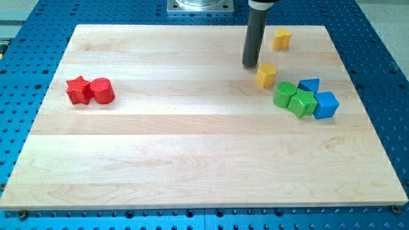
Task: Add hexagon into the group of the blocks
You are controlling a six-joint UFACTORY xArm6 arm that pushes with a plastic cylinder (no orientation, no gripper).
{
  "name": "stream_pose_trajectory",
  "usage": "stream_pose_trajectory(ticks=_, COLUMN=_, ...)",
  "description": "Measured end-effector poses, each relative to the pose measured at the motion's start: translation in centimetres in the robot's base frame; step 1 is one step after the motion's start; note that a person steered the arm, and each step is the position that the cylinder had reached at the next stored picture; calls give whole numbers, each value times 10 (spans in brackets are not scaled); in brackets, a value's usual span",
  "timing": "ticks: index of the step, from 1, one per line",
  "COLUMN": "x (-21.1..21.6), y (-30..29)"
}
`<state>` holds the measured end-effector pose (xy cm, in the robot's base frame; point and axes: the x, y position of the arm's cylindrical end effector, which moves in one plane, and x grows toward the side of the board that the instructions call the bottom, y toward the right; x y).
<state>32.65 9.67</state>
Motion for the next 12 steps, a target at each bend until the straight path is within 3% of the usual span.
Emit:
stream_pose_trajectory(ticks=3, x=24, y=73)
stream_pose_trajectory(ticks=7, x=22, y=5)
stream_pose_trajectory(ticks=10, x=40, y=47)
stream_pose_trajectory(ticks=11, x=42, y=35)
stream_pose_trajectory(ticks=12, x=-8, y=14)
